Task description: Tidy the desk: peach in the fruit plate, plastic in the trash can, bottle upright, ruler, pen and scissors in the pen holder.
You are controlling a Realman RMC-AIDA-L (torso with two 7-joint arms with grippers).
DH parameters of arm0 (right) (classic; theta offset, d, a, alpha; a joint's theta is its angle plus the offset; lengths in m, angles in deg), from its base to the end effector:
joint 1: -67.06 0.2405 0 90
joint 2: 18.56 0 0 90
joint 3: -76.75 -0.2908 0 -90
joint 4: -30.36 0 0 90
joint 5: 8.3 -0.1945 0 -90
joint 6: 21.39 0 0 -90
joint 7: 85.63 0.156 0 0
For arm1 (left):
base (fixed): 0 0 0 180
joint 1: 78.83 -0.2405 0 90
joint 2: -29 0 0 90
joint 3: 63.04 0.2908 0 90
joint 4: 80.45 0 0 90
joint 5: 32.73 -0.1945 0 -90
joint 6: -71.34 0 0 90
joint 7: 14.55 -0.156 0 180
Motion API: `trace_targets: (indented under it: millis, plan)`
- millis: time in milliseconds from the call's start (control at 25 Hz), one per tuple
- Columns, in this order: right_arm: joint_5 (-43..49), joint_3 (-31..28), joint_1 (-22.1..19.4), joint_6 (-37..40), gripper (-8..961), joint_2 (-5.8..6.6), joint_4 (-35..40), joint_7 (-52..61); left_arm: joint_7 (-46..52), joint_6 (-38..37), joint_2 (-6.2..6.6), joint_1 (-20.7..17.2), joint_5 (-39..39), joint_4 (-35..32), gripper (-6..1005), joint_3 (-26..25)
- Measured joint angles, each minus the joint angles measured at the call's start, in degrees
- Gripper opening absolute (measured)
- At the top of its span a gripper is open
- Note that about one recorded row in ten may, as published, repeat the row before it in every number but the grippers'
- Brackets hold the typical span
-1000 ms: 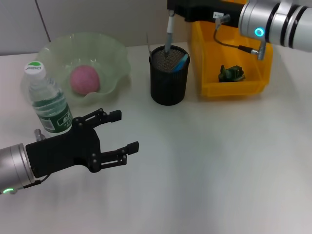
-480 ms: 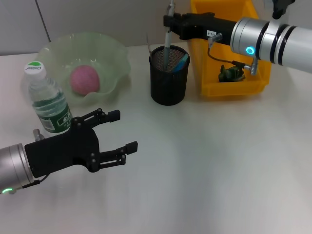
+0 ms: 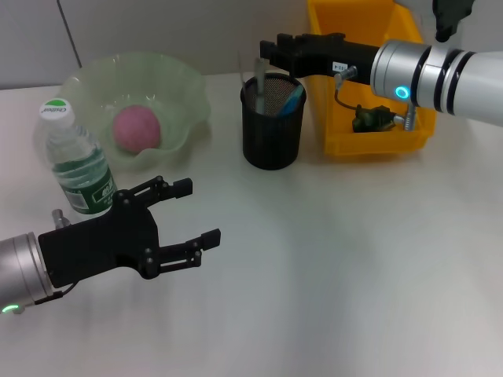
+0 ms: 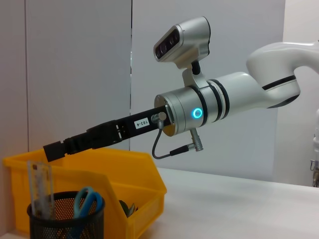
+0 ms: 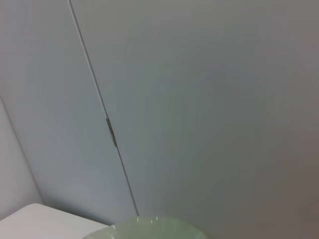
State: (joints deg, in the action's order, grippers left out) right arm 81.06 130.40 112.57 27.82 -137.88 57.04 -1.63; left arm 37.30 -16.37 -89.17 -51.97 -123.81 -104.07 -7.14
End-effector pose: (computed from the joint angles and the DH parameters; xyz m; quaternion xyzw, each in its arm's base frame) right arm 0.2067 0.4647 -0.0449 -0.8610 0.2979 0.2733 0.3086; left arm -0.2697 0.3067 -0.0595 -0.9314 -0.0884 -0.3186 0.1521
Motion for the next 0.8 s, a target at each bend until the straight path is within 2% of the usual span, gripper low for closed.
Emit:
trace_targets:
  millis: [240, 440, 560, 640, 800]
  plan:
    - [-0.2, -0.1, -0.8, 0.2, 328, -0.10, 0.0, 0.0, 0.0, 0.0, 0.03, -0.1, -0.1, 0.0, 861, 0.0]
    - [-2.5, -0.1, -2.2, 1.4, 568, -0.20, 1.3, -0.6, 0.0, 0.0, 0.05, -0.2, 0.0, -0.1, 861, 0.0]
    - [-5.6, 0.1, -3.4, 4.1, 668, -0.19, 1.9, -1.9, 0.0, 0.0, 0.05, -0.3, 0.1, -0.1, 861, 0.0]
    - [-10.0, -0.3, -5.6, 8.4, 697, -0.01, 3.6, -3.0, 0.0, 0.0, 0.05, -0.3, 0.1, -0.1, 861, 0.0]
    - [-12.5, -0.7, -8.5, 12.6, 754, 0.14, 5.5, -3.1, 0.3, 0.0, 0.03, -0.4, 0.2, 0.0, 861, -0.3]
